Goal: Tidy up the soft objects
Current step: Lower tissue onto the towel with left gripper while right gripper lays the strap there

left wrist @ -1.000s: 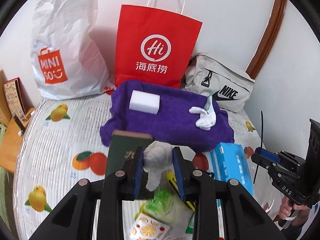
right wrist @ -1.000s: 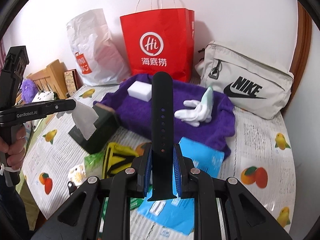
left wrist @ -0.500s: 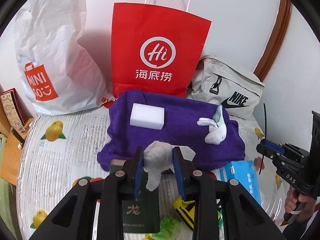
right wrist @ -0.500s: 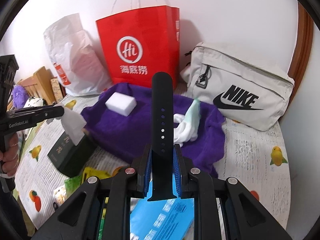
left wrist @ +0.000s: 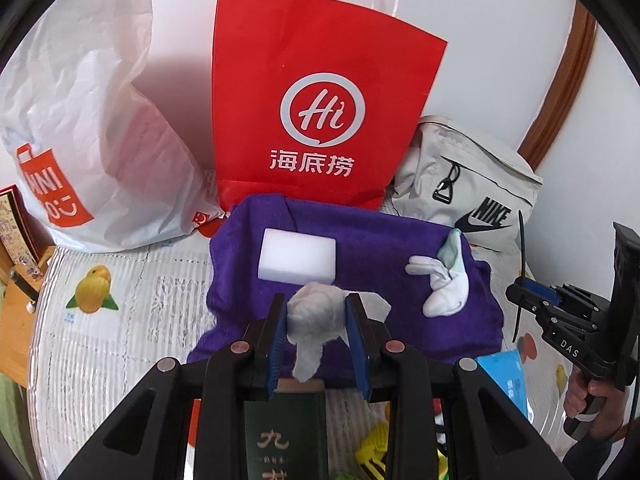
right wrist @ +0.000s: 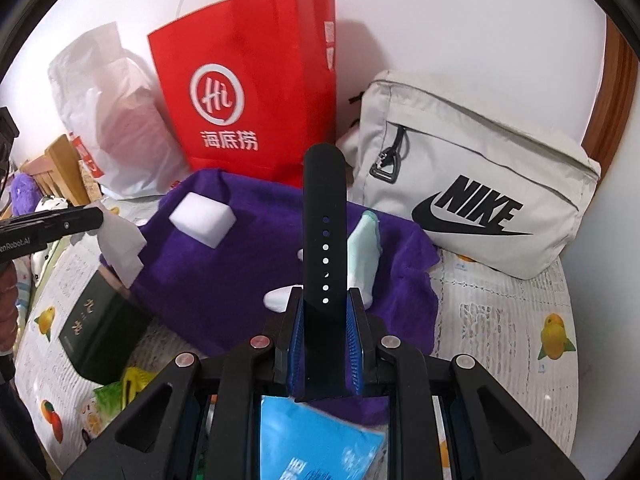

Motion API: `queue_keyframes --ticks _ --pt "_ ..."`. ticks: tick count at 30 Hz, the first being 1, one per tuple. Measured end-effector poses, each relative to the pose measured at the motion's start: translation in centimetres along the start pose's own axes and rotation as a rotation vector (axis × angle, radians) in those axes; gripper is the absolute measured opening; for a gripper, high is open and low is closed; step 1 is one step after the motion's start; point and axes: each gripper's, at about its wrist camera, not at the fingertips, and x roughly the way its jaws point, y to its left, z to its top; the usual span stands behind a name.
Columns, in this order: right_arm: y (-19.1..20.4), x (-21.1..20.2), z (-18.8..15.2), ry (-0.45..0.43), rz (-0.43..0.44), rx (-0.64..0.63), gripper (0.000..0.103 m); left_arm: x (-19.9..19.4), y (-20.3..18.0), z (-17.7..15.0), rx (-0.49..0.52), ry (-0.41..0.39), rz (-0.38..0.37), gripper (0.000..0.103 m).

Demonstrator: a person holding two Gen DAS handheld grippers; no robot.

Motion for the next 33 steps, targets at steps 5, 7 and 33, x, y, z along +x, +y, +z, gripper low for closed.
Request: queue_keyframes --ticks 5,7,33 --pt "-0.7 1.9 0.1 0.04 -0.007 0.006 0.02 1.7 0.3 1.0 -0.014 0.017 -0.015 0.028" --pt "-1.0 2.8 0.0 0.064 -0.008 0.012 0.02 2.6 0.5 1.1 -0.02 0.034 -0.017 0.028" --pt "-1.7 9.0 -0.7 0.206 0.01 0.004 0.029 10.4 1.6 0.0 -0.026 0.216 0.055 0.03"
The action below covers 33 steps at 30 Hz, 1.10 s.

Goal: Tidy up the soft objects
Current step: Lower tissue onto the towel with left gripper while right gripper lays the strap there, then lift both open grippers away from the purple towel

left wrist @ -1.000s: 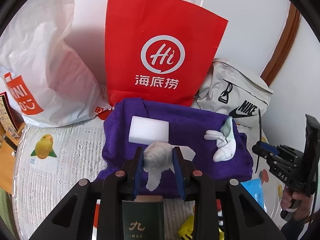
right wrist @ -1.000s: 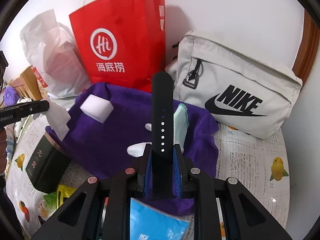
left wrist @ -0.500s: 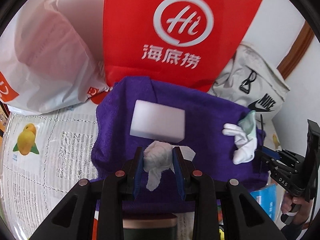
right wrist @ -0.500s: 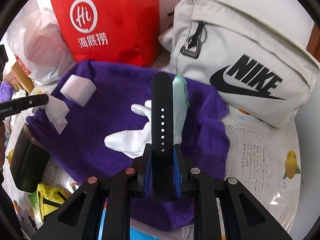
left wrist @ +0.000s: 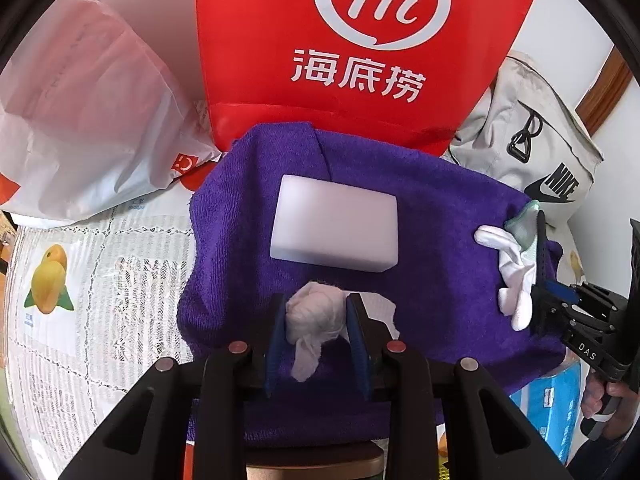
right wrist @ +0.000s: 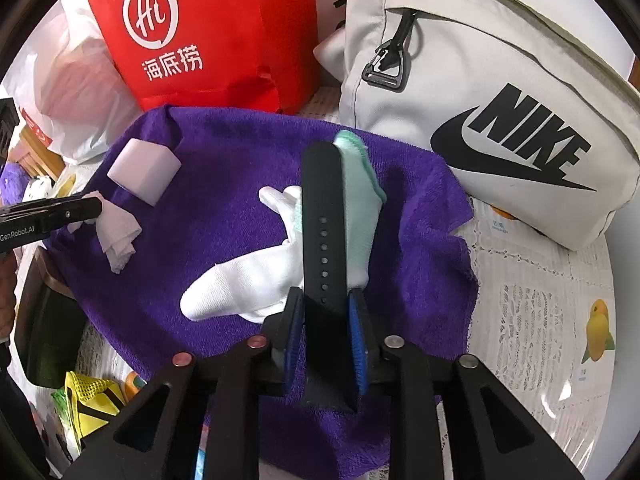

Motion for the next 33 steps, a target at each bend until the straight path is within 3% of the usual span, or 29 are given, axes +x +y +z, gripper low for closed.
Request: queue_keyframes --ticks 3,5,7,13,19,22,33 --pt "0.0 -0.8 -0.3 -0.015 -0.008 -0.004 0.044 -0.4 -0.2 -0.2 0.006 -0.002 0.001 0.042" --pt "-0.1 -1.5 -0.4 -0.029 -0.001 0.002 0.046 -1.1 -0.5 -0.3 0.021 -0.018 0.027 0.059" --pt "-0.1 -2.1 -0.6 -0.033 0.007 0.008 0.049 -2.0 -0.8 -0.5 0.033 -0.043 0.049 0.065" --pt "0.6 -5.5 -1.5 -0.089 0.011 0.015 0.051 -5.0 -1.0 -1.2 0.039 -0.08 0.077 0.065" --pt "3.2 -9.7 -3.2 -0.154 0.035 -0.024 0.054 -9.6 -1.1 -3.5 0.055 -0.182 0.028 0.065" --pt "4.5 -11.1 -4.6 -0.178 0.051 -0.037 0.059 -11.0 -1.2 -4.8 0.054 -0.175 0.037 0.065" --pt "8.6 -13.5 -10.4 -0.156 0.12 -0.068 0.06 -14.6 -0.6 -10.7 -0.013 -0.173 0.047 0.065"
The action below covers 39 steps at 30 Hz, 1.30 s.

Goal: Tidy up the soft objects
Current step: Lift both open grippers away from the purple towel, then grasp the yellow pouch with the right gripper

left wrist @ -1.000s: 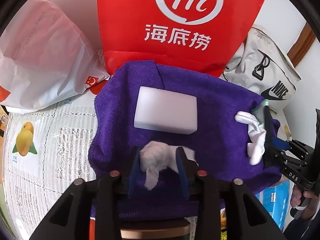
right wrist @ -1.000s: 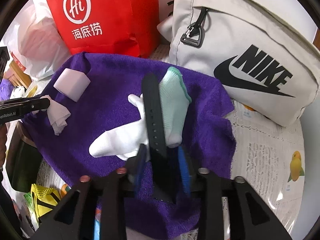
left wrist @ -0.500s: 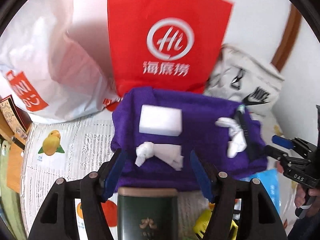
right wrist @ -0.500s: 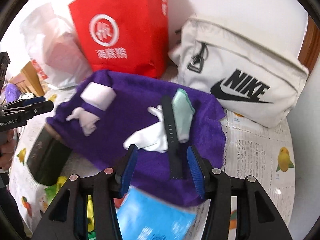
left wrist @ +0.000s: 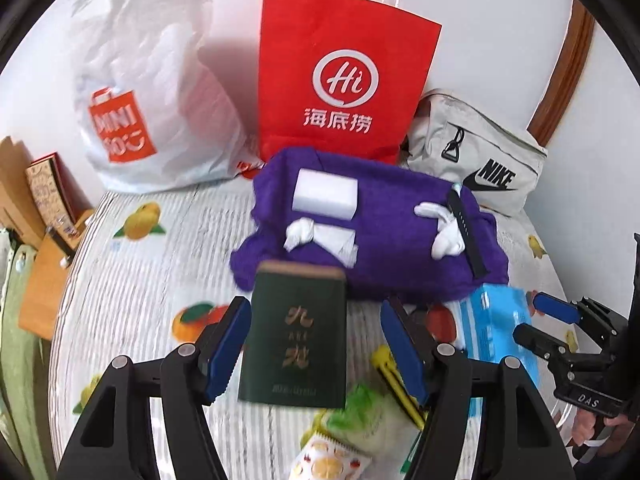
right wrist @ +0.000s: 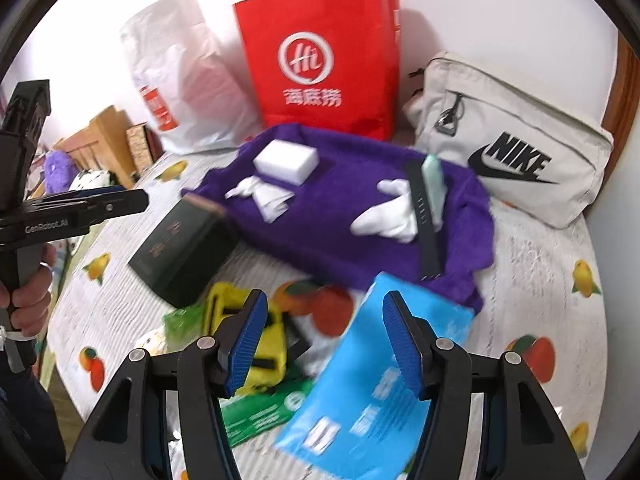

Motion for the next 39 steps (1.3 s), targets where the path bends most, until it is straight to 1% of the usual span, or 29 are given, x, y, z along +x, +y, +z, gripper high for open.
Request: queue_keyframes --ticks 3,7,13,16,21,26,27,30,31,33,34,35,36,37,38,39 --pt "1.3 0.0 -1.2 0.007 0.027 -0.014 0.06 -0.4 0.4 -1.9 -0.007 0.015 0.012 0.065" --pt "3.1 0.4 -2.4 0.023 0.044 -0.046 0.062 -0.5 1.1 -4.3 -0.03 0.037 -0.002 0.065" --pt "5.2 1.5 -3.3 0.052 0.077 -0.076 0.062 -0.8 2.6 -7.2 -0.061 0.052 0.015 0.065" --pt "6.4 2.5 -3.6 0.078 0.073 -0.128 0.062 -1.2 3.4 -8.3 -0.085 0.053 0.019 0.065" --pt "7.7 4.3 -3.7 0.091 0.049 -0.2 0.062 -1.5 4.1 -9.9 -0.108 0.054 0.013 0.065" --pt "7.9 6.3 -4.0 0.131 0.05 -0.201 0.063 -1.1 4.5 -11.0 -0.115 0.068 0.001 0.065" --pt "7.9 6.8 -4.2 0.144 0.038 -0.201 0.063 -1.0 4.5 -11.1 -0.117 0.073 0.002 0.065" --pt "7.8 7.5 -4.4 0.145 0.022 -0.217 0.062 -0.8 4.5 -11.1 -0.113 0.078 -0.002 0.065" --pt "7.7 7.4 -4.3 0.139 0.026 -0.208 0.06 -0.8 4.4 -11.0 -0.112 0.078 -0.004 0.065" --pt "6.9 7.1 -4.2 0.133 0.063 -0.161 0.047 -0.7 4.3 -10.9 -0.111 0.08 -0.008 0.065" --pt "6.6 6.9 -4.0 0.134 0.076 -0.144 0.042 -0.6 4.3 -10.9 -0.109 0.082 -0.01 0.065" --pt "6.2 6.6 -3.9 0.133 0.086 -0.13 0.031 -0.5 4.3 -10.8 -0.106 0.085 -0.011 0.065" --pt "6.0 6.4 -3.7 0.131 0.091 -0.12 0.031 -0.4 4.3 -10.8 -0.104 0.087 -0.01 0.065" --pt "5.8 6.0 -3.6 0.125 0.097 -0.11 0.028 -0.4 4.3 -10.8 -0.104 0.088 -0.01 0.065" --pt "5.6 5.6 -3.4 0.121 0.099 -0.105 0.018 -0.3 4.3 -10.7 -0.105 0.089 -0.01 0.065" --pt "5.4 5.1 -3.3 0.114 0.098 -0.102 0.018 -0.2 4.3 -10.7 -0.106 0.091 -0.012 0.065"
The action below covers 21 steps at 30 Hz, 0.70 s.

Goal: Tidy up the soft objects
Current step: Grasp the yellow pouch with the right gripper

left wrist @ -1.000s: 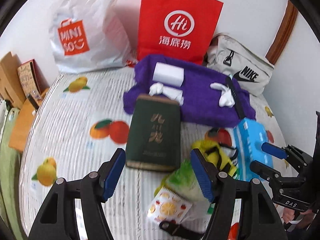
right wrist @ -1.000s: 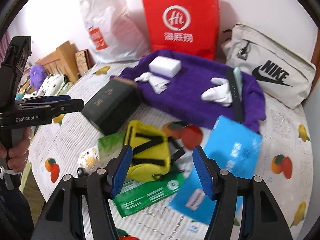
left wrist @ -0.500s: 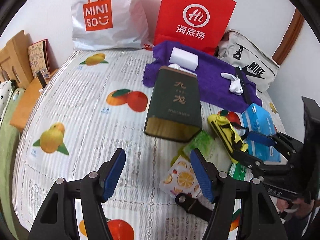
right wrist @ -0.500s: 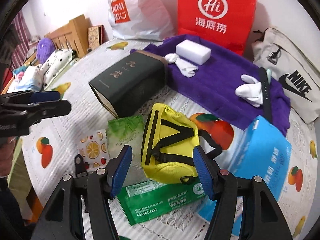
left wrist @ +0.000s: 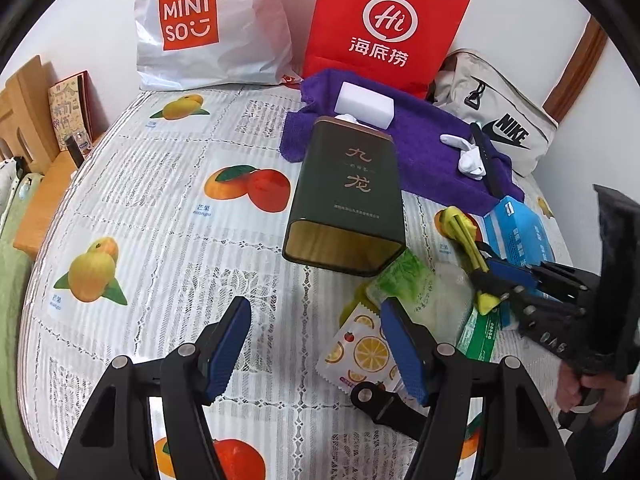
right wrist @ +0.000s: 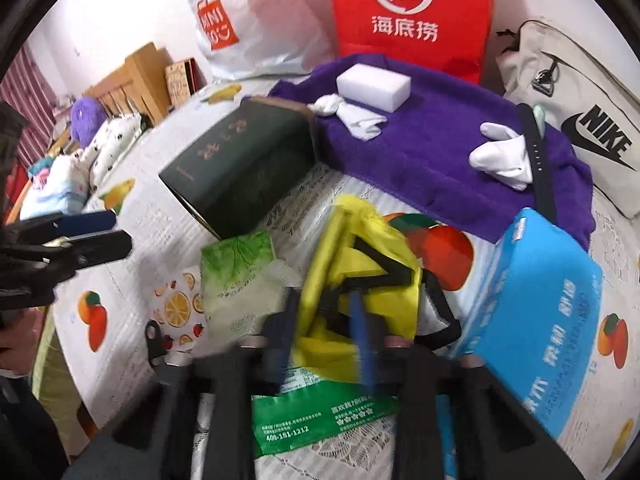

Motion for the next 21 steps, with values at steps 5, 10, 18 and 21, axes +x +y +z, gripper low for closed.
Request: queue_keyframes --ticks 5,10,18,21 --pt "-0.5 -1.5 0.1 -0.019 -0.03 0.017 0.018 0.2 -0.3 0.1 0.006 0.007 -0.005 0.065" --pt "-1.9 -2.5 -0.3 -0.006 -0.086 0.063 0.018 0.5 -0.7 0.1 0.018 0.015 -0.009 0.065" --pt "-1.0 -1.7 0.1 0.01 -0.189 0.009 0.022 1.0 -0.7 0.2 0.021 0.029 -0.01 0.065" --pt "-0.7 -0.4 0.3 0.032 -0.224 -0.005 0.033 1.0 -0.6 0.1 0.021 0.03 -0.011 0.065"
